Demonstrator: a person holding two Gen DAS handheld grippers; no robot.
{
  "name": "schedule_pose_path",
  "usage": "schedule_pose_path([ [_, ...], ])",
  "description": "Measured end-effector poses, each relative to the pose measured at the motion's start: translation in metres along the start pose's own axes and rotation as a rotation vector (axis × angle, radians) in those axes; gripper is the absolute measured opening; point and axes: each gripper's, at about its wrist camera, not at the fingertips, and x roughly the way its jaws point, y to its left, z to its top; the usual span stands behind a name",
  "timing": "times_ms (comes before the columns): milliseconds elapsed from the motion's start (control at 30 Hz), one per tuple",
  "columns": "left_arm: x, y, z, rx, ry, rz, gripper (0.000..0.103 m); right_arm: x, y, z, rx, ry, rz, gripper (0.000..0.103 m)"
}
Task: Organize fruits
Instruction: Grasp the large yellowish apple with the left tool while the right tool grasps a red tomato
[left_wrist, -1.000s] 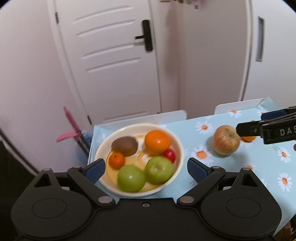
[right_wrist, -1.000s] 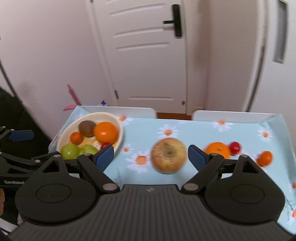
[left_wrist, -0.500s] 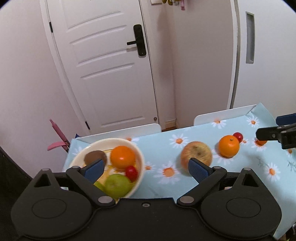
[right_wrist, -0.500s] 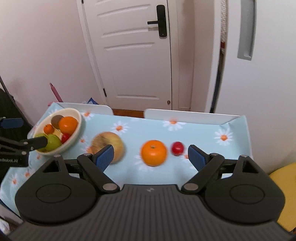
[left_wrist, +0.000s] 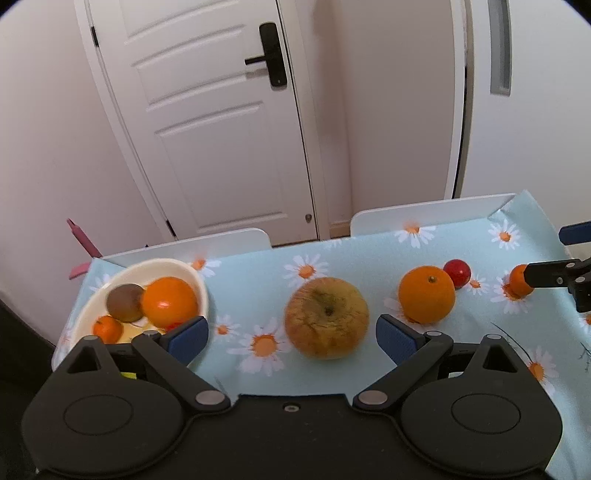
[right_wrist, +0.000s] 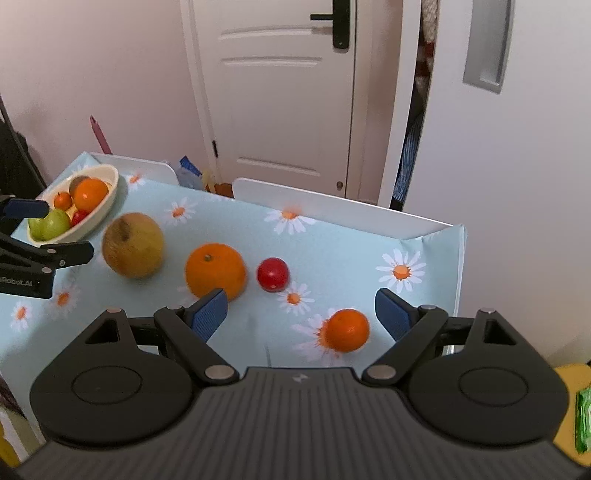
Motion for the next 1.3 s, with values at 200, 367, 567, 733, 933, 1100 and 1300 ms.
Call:
schedule_pose_path([
  [200,0.030,-0.020,-0.005,0.007,0.032,0.013,0.099,0.029,-0.011,-0.003,-0.056,0.022,0.023,0.101],
  [367,0.051,-0.033,-0.010,0.014,0.052,0.010,0.099,0.051,-0.013,-0.005,-0.098,0.037,0.043,0.100],
  [567,0.072,-0.037,-0.010,0.005,0.055,0.047,0.099,0.074,-0.007,-0.003,-0.168,0.030,0.078,0.098],
  [733,0.082,-0.037,-0.006,0.001,0.043,0.043,0.098,0.087,-0.002,-0.003,-0.203,0.022,0.108,0.087],
  [933,0.086,-0.034,-0.005,-0.023,0.045,0.045,0.084,0.095,0.001,-0.003,-0.213,0.025,0.138,0.080],
  [1100,0.086,-0.030,-0.007,-0.032,0.037,0.041,0.079,0.099,0.002,-0.002,-0.219,0.027,0.149,0.074],
  [1300,0.083,-0.032,-0.008,-0.019,0.040,0.045,0.079,0.104,0.004,-0.001,-0.233,0.017,0.164,0.068],
])
